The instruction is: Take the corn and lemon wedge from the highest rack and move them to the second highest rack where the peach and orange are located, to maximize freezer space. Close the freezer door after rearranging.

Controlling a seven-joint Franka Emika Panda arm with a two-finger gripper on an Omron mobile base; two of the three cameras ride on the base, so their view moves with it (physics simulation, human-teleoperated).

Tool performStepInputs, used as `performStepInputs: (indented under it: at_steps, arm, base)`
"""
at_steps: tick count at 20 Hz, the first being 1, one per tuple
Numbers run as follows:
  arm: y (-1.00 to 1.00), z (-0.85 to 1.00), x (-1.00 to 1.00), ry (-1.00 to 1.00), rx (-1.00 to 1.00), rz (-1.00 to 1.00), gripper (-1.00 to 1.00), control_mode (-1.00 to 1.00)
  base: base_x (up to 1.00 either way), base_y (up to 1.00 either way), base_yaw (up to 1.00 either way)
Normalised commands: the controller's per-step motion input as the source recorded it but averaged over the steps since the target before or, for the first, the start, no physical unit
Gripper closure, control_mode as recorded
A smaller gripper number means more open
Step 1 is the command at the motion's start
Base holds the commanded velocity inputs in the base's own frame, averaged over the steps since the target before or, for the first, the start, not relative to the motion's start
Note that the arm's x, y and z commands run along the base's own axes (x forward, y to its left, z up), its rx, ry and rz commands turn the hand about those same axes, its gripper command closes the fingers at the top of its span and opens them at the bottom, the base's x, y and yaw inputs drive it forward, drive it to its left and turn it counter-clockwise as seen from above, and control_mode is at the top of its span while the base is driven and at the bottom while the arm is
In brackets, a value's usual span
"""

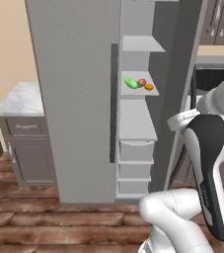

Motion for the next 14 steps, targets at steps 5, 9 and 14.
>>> performStepInputs:
  at_steps: [5, 9, 14]
  arm:
    - [0.0, 0.0, 0.0, 0.0, 0.0, 0.0, -1.0, 1.0]
    - [0.0, 0.0, 0.0, 0.0, 0.0, 0.0, -1.0, 1.0]
    - [0.0, 0.0, 0.0, 0.0, 0.0, 0.0, -1.0, 1.0]
  base:
    - [-0.09, 0.0, -0.18]
    - [0.0, 0.0, -0.09]
    - [0.0, 0.0, -0.07]
